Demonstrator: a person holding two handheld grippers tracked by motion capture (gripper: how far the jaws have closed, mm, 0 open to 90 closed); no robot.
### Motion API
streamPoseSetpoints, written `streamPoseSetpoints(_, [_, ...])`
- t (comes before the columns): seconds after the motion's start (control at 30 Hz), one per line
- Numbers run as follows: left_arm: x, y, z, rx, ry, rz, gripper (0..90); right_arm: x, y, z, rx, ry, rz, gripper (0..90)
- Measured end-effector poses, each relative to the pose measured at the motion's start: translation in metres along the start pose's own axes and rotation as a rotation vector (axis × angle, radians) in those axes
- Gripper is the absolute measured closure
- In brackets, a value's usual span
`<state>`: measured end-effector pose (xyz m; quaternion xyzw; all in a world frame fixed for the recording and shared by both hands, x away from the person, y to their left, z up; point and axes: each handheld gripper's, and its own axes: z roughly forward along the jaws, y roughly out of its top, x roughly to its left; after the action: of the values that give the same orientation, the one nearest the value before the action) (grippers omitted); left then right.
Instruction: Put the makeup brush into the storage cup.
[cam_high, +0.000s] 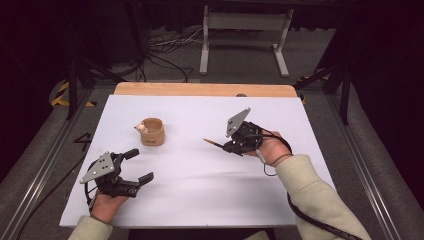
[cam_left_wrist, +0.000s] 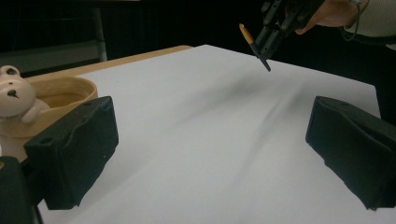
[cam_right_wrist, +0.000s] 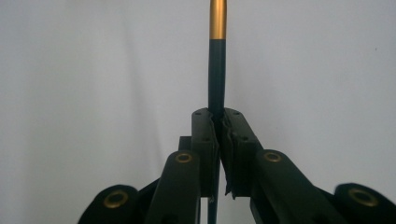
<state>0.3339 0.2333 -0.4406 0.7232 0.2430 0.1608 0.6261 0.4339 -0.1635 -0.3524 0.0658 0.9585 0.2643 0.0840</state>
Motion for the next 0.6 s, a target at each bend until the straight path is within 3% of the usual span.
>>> streamPoseSetpoints(0.03, [-0.001, 0.0, 0.001, -0.006, -0.006, 0.001, 3.3, 0.003, -0.002, -0.002, -0.053, -0.001, 0.017, 84.3])
streamPoseSetpoints(0.1, [0.0, 0.001, 0.002, -0.005, -0.015, 0.01, 3.4, 0.006, -0.004, -0.003, -0.106, -0.003, 0.032, 84.3])
streamPoseSetpoints(0.13, [0.0, 0.001, 0.002, -0.005, -0.015, 0.01, 3.4, 0.006, -0.004, -0.003, -0.106, -0.003, 0.032, 84.3])
streamPoseSetpoints(0.2, [-0.001, 0.001, 0.004, -0.008, -0.032, 0.001, 3.4, 0.011, -0.005, -0.004, -0.179, -0.009, 0.051, 84.3])
streamPoseSetpoints(0.43, [0.0, 0.002, 0.005, -0.014, -0.031, -0.008, 4.8, 0.034, -0.012, 0.001, -0.404, -0.016, 0.111, 84.3])
streamPoseSetpoints(0.5, [0.0, 0.002, 0.008, 0.02, -0.029, -0.012, 4.9, 0.038, -0.015, 0.003, -0.422, -0.024, 0.119, 84.3])
streamPoseSetpoints(0.57, [-0.001, 0.002, 0.008, 0.013, -0.031, -0.014, 5.5, 0.043, -0.024, 0.006, -0.473, -0.028, 0.152, 84.3])
streamPoseSetpoints(0.6, [-0.001, 0.002, 0.008, 0.013, -0.031, -0.014, 5.5, 0.043, -0.024, 0.006, -0.473, -0.028, 0.152, 84.3])
